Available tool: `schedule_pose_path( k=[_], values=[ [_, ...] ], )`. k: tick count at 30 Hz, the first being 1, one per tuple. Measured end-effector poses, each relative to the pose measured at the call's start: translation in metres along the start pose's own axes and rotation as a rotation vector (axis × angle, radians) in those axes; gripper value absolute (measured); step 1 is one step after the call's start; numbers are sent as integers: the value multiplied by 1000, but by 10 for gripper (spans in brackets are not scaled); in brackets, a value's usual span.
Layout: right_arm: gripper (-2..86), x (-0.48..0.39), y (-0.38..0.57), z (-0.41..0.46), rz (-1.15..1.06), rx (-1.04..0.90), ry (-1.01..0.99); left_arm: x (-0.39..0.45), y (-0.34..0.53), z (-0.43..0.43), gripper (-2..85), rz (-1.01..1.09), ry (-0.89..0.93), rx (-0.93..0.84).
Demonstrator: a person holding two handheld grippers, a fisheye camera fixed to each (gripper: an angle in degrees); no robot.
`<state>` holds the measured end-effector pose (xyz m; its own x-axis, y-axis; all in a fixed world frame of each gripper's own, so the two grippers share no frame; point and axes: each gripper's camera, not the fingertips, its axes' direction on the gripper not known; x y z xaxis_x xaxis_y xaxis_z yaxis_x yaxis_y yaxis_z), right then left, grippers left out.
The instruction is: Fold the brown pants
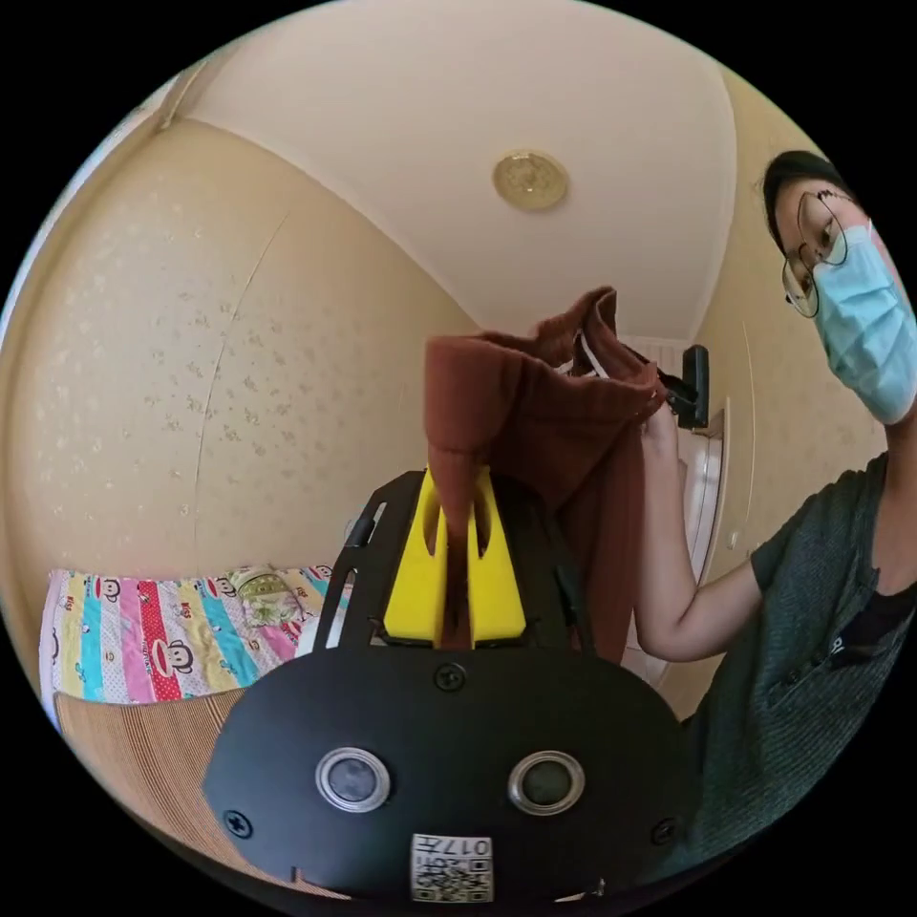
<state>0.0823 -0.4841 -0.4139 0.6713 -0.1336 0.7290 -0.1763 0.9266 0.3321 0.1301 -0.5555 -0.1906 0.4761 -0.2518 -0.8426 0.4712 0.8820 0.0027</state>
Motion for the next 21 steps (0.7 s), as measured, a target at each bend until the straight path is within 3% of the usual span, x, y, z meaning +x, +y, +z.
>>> schedule_pose_path(
  k=[8,13,21],
  values=[
    [26,64,4,4,-45,-208,-175,-6,-89,-19,-5,76,-139,63],
    [28,98,44,-36,66,-72,-454,1,-97,-53,-6,83,-128,180],
    [25,118,12,-55,-60,9,-437,8,-171,-91,-6,152,-224,383]
  ],
)
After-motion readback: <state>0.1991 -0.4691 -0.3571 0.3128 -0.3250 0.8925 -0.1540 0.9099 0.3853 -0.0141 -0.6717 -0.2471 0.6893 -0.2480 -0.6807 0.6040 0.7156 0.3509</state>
